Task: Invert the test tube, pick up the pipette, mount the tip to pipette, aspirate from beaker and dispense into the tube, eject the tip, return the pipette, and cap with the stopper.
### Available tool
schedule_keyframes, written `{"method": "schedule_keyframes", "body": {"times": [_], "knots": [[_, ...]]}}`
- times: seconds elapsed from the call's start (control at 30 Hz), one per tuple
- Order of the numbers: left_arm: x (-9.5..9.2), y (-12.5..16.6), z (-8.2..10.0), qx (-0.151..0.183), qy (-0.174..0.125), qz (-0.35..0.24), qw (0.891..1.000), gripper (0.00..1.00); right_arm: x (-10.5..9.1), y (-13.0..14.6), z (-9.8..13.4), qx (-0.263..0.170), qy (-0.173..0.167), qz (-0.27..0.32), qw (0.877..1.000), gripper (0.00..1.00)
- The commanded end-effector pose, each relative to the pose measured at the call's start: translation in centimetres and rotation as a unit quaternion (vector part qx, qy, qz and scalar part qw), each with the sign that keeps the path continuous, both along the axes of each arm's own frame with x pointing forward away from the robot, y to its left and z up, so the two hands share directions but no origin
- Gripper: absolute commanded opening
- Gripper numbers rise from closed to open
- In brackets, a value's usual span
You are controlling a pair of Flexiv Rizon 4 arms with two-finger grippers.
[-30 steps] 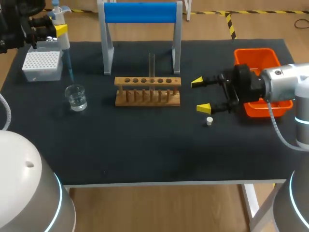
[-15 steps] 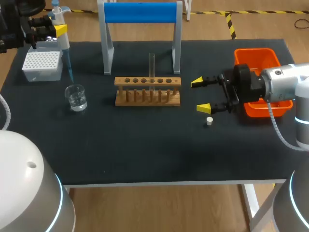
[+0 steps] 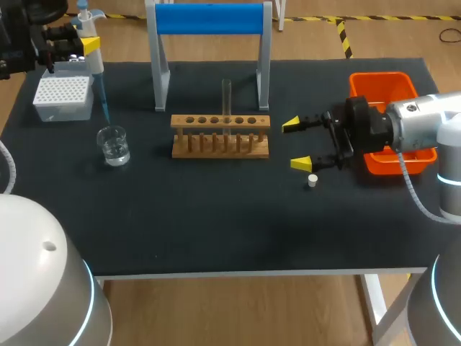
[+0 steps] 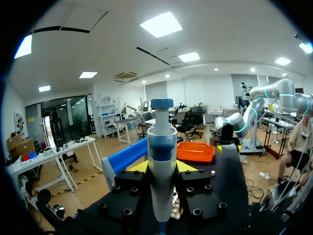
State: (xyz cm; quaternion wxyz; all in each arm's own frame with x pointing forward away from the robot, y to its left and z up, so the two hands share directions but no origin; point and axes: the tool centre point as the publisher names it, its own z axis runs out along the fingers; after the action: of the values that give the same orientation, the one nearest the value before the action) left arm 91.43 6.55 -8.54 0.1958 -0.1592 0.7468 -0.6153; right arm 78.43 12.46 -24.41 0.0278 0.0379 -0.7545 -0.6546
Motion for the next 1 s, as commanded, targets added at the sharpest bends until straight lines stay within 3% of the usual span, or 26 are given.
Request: {"method": "schedule_keyframes", "body": {"times": [0.03, 0.5, 1.0], "knots": [[0.1, -0.1, 0.0, 0.000, -0.001, 0.001, 1.000, 0.00, -0.1, 2.9, 0.3, -0.020, 0.001, -0.012, 1.000, 1.00], [0.1, -0.1, 0.0, 0.000, -0.001, 0.001, 1.000, 0.00, -0.4, 11.1, 0.6, -0.079, -0.009, -0.055, 0.995, 1.00], [0.1, -0.1, 0.0, 0.000, -0.001, 0.001, 1.000, 0.00, 0.4, 17.7, -1.1, -0.084, 0.002, -0.103, 0.991, 1.00]]}}
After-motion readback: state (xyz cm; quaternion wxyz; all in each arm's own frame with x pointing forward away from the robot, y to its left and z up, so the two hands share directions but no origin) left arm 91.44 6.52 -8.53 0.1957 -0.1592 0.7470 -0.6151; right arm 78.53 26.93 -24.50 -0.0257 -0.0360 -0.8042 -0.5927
